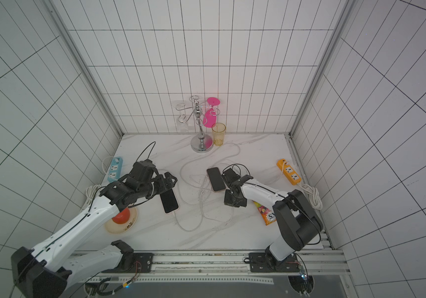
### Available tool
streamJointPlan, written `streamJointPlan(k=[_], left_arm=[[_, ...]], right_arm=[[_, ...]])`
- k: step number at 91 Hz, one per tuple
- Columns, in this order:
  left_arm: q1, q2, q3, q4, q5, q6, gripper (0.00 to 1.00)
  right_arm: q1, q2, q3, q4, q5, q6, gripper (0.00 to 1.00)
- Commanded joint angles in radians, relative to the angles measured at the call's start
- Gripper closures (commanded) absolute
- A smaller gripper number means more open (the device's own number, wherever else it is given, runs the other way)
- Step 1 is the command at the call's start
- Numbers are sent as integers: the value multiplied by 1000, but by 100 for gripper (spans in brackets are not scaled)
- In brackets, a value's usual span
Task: Plug the charging cable into the phone
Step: Pick up the charging cable from the center of the board.
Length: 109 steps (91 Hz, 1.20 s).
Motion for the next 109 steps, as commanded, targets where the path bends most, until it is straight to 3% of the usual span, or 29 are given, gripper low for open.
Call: streamJointPlan(k=[1, 46, 73, 93, 109], left_arm=[[-21, -22, 30, 48, 13, 14, 5], [-100, -80, 12, 154, 120, 99, 14], [-261, -32, -12, 298, 151, 152, 22], [-405, 37, -20, 487, 153, 297, 26], [-468, 75, -52, 661, 146, 434, 27]], right_arm=[[9, -64, 51, -6, -9, -41, 100], [-12, -343, 82, 84, -84, -208, 100], [-31, -423, 65, 114, -166, -244, 100], [-37, -536, 34, 225, -277, -264, 100], [-41, -593, 33, 271, -361, -259, 100]])
